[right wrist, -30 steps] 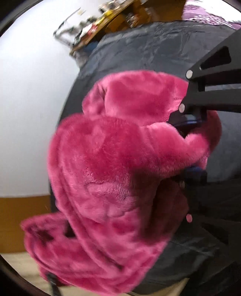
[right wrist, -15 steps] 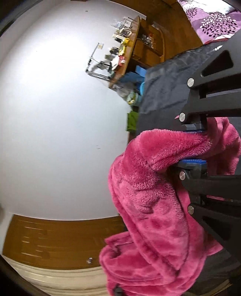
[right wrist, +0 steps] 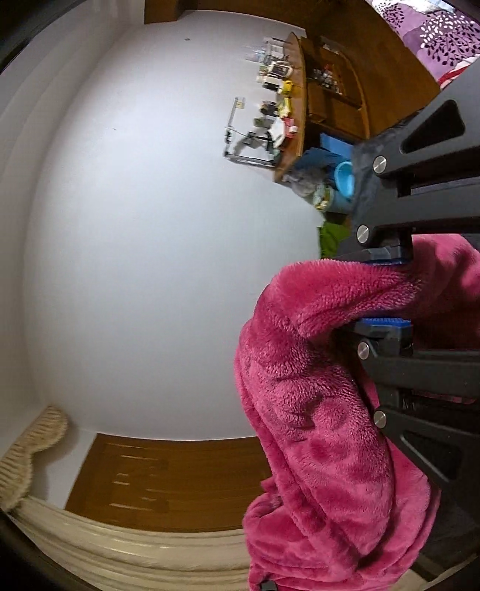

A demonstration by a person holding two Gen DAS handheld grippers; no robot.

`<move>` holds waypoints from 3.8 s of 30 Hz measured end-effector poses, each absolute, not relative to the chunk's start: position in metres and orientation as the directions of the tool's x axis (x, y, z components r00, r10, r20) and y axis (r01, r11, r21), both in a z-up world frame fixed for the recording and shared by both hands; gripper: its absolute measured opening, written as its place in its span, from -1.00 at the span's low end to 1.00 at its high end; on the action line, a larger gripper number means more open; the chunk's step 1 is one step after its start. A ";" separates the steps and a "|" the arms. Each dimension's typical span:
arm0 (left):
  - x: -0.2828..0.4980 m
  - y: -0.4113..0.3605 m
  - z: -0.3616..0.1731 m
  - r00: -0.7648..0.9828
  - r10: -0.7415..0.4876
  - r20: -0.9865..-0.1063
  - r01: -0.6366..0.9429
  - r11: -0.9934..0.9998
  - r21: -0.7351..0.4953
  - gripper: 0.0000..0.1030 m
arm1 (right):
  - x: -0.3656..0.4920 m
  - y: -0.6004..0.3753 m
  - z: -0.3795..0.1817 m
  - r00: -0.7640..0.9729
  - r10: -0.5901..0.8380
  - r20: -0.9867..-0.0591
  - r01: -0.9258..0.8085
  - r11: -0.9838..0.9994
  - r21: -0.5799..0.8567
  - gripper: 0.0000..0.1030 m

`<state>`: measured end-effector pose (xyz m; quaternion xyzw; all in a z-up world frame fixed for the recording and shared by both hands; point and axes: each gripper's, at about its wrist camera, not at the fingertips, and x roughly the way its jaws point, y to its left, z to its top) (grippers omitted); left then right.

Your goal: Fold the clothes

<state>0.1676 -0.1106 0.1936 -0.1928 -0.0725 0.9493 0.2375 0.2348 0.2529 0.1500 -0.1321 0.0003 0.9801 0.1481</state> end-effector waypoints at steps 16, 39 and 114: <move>0.228 -0.150 0.250 -0.887 0.432 -0.163 -0.411 -0.900 -0.146 -0.85 | 0.293 0.224 0.234 -0.950 0.312 -0.031 -0.311 -0.950 -0.023 -0.62; 0.194 -0.003 0.017 -0.220 0.782 -0.583 -0.790 -0.493 -0.364 0.56 | 0.328 0.194 0.281 -0.940 0.326 0.096 -0.339 -0.923 -0.180 -0.62; 0.292 -0.108 0.258 -0.804 0.543 -0.240 -0.535 -0.838 -0.103 -0.87 | 0.359 0.211 -0.032 -0.700 -0.357 -0.618 0.328 -0.930 0.167 0.08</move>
